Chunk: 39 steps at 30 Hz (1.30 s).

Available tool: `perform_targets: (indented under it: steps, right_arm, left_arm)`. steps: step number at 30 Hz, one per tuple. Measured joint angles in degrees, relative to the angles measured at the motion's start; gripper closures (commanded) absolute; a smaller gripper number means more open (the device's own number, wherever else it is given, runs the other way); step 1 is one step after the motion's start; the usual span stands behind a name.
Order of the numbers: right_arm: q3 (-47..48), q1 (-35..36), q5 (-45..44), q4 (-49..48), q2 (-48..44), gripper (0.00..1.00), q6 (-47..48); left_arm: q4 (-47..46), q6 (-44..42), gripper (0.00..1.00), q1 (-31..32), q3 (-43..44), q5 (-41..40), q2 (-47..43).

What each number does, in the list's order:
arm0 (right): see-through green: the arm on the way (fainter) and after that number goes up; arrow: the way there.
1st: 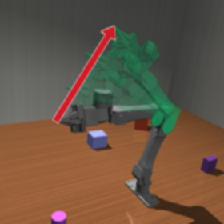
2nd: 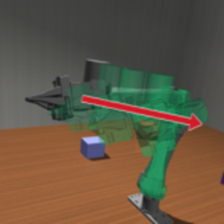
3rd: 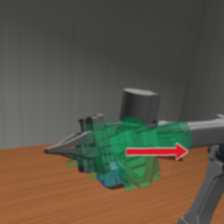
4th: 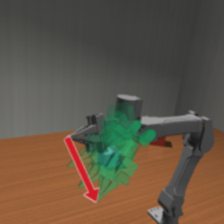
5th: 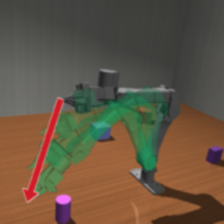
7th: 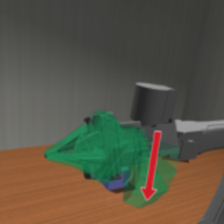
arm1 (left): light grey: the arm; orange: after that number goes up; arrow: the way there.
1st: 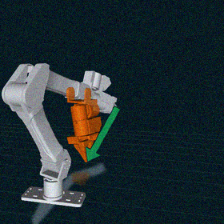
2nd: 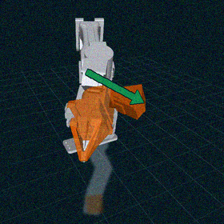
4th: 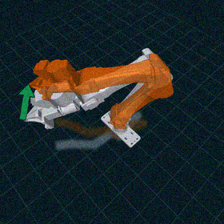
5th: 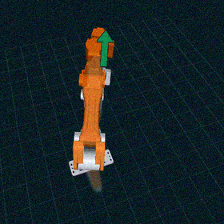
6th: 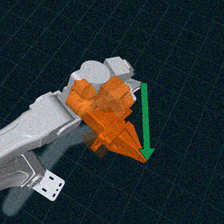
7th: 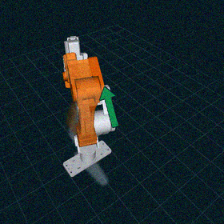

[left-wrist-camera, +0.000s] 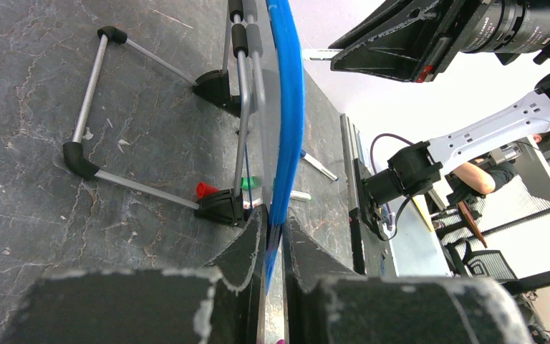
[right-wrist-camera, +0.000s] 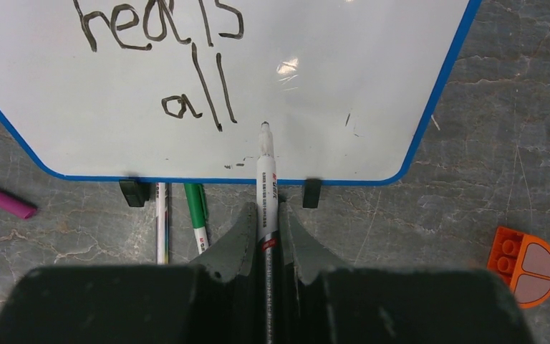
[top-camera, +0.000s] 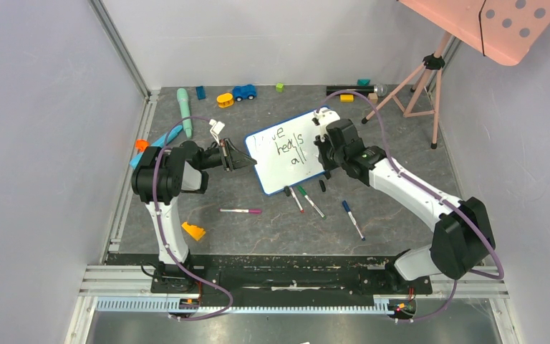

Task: Write a sentence on the whiteboard

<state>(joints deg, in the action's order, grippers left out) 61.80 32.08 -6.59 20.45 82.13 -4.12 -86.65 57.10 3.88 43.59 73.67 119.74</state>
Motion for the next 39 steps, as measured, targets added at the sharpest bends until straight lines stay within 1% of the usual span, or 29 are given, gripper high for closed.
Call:
perform_targets:
  steps: [16,28,39]
  right_arm:
    - [-2.7,-0.1,0.3,-1.4,0.0,1.0,-0.8]
    - [-2.8,-0.1,1.3,-3.4,0.5,1.0,-1.0]
    - [-2.1,-0.1,1.2,-3.9,3.9,1.0,-0.8]
  left_arm:
    - [0.0,0.0,0.98,0.0,0.0,0.0,0.0]
    - [0.0,0.0,0.98,0.0,0.0,0.0,0.0]
    - [0.0,0.0,0.98,0.0,0.0,0.0,0.0]
